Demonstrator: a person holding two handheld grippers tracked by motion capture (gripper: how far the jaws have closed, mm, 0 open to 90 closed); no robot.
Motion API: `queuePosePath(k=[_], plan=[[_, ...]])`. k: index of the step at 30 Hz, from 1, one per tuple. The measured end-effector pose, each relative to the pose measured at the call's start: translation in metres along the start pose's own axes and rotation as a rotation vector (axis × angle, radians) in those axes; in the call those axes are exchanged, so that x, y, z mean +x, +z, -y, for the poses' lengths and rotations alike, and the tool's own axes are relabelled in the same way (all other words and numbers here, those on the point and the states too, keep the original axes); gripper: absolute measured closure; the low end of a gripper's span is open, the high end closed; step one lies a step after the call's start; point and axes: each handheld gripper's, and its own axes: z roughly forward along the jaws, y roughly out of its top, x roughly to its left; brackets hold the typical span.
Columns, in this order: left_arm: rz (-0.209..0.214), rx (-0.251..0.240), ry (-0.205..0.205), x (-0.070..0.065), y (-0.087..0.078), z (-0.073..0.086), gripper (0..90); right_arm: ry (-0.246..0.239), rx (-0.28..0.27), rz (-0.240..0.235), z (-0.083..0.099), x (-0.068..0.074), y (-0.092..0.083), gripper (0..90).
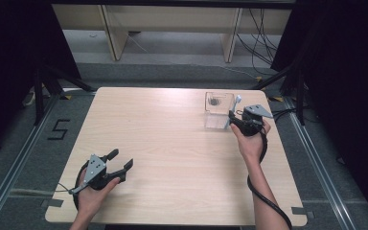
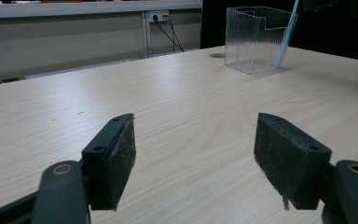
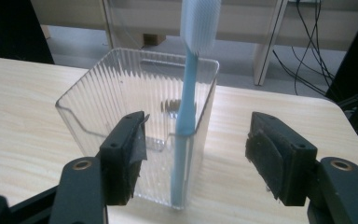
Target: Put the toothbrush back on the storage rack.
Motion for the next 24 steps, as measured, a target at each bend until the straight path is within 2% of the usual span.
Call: queuePosePath(k=[1, 3, 4, 6, 7, 10, 12, 13, 18, 19, 21, 22, 23, 24], plan=[[-0.006, 0.014, -0.004, -0.001, -0.001, 0.0, 28.6, 0.006, 0.001, 0.004, 0.002, 0.0, -0.002, 37.5], [-0.006, 0.015, -0.002, -0.001, -0.001, 0.0, 28.6, -0.013, -0.002, 0.0, 0.004, -0.001, -0.004, 37.2], [-0.005, 0.015, -0.003, -0.001, -0.001, 0.0, 28.6, 0.003, 0.013, 0.002, 0.005, 0.0, -0.007, 37.1], [-0.006, 0.013, -0.003, -0.002, -0.001, 0.0, 28.6, -0.012, 0.016, -0.013, 0.008, -0.002, -0.009, 36.7], [-0.006, 0.013, -0.003, -0.002, -0.001, 0.0, 28.6, 0.003, 0.012, -0.002, 0.01, 0.001, -0.01, 36.6], [-0.007, 0.013, -0.001, -0.001, -0.002, 0.001, 28.6, -0.025, 0.027, -0.015, 0.014, 0.0, -0.015, 36.2], [-0.008, 0.013, -0.003, -0.001, -0.002, 0.001, 28.6, -0.008, 0.026, -0.007, 0.018, 0.003, -0.018, 36.0], [-0.008, 0.013, -0.003, -0.001, -0.002, 0.001, 28.6, -0.036, 0.03, -0.017, 0.019, 0.001, -0.019, 35.7], [-0.007, 0.016, -0.001, -0.001, -0.002, 0.001, 28.6, -0.027, 0.049, -0.022, 0.027, 0.003, -0.027, 35.3], [-0.007, 0.016, -0.001, -0.001, -0.002, 0.001, 28.6, -0.054, 0.049, -0.021, 0.028, 0.001, -0.028, 35.2], [-0.009, 0.014, -0.002, -0.001, -0.002, 0.001, 28.6, -0.033, 0.057, -0.027, 0.031, 0.003, -0.032, 34.9], [-0.009, 0.014, 0.0, -0.001, -0.002, 0.001, 28.6, -0.042, 0.052, -0.037, 0.032, 0.002, -0.032, 34.7], [-0.01, 0.014, 0.0, -0.001, -0.002, 0.001, 28.6, -0.033, 0.064, -0.028, 0.033, 0.003, -0.034, 34.6], [0.001, -0.006, 0.004, 0.0, -0.001, 0.001, 28.6, -0.045, 0.064, -0.056, 0.033, 0.002, -0.034, 34.4]])
